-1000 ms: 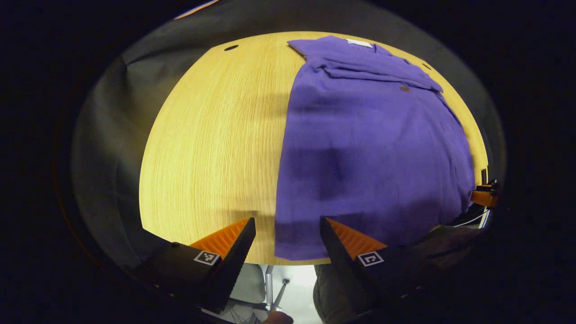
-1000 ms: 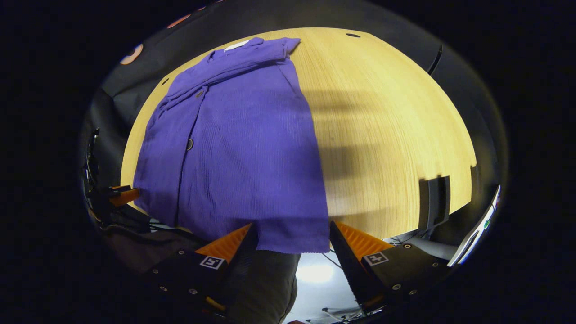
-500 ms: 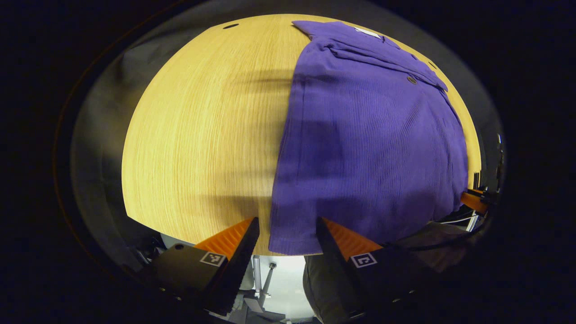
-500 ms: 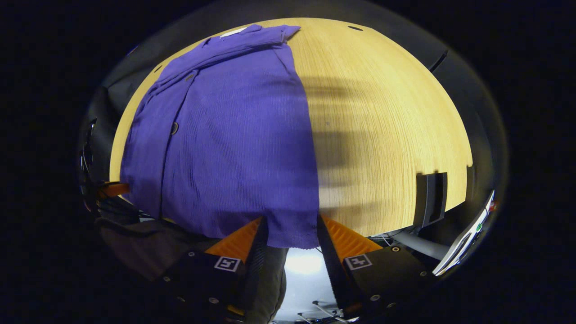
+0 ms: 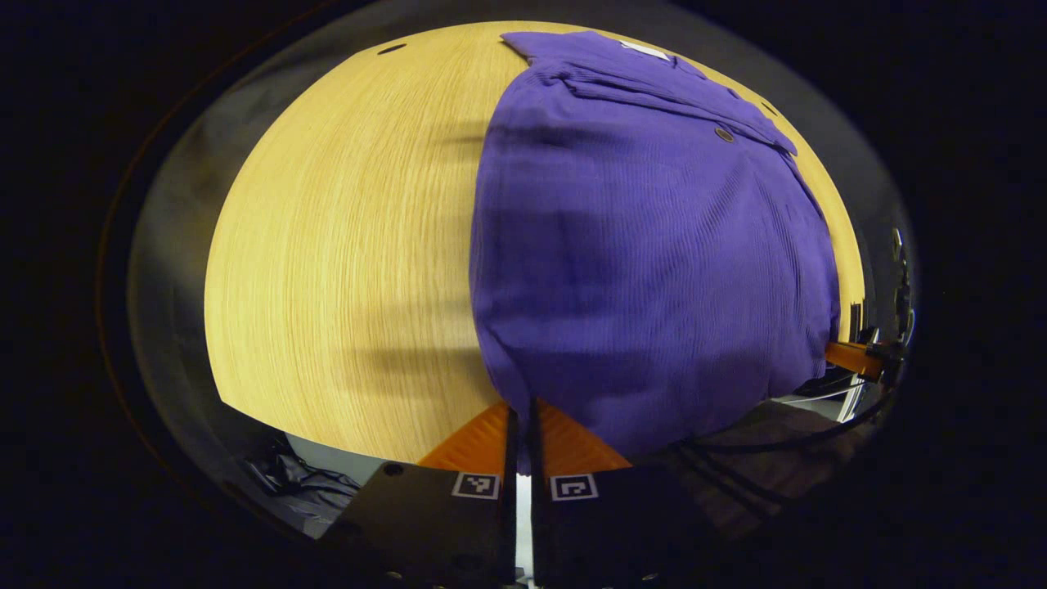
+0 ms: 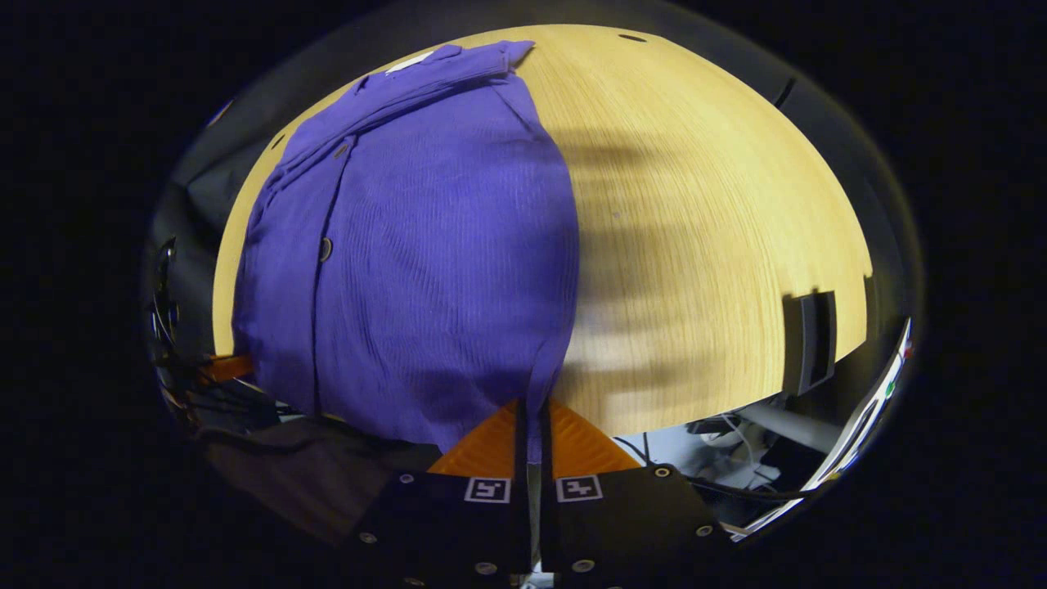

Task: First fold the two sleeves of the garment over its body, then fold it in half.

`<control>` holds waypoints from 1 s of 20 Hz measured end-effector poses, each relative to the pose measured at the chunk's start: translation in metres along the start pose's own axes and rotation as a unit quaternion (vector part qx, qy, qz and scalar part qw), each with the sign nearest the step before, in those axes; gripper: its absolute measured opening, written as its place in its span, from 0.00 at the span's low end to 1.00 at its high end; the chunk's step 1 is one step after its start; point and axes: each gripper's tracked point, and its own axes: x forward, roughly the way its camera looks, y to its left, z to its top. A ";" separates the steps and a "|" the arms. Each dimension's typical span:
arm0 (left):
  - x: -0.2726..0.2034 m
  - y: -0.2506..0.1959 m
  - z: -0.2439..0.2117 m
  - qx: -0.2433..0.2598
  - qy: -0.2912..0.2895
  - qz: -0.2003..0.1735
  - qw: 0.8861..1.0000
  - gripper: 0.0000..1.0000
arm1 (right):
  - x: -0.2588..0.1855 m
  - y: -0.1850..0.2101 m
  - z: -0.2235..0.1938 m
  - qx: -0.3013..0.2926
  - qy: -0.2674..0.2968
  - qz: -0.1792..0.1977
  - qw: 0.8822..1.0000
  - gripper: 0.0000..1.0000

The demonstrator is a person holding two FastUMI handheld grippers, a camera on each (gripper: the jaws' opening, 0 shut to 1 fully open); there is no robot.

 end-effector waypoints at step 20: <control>-0.097 -0.021 0.111 0.076 -0.108 -0.081 0.988 0.08 | -0.116 0.106 0.110 0.040 -0.153 0.107 0.982 0.04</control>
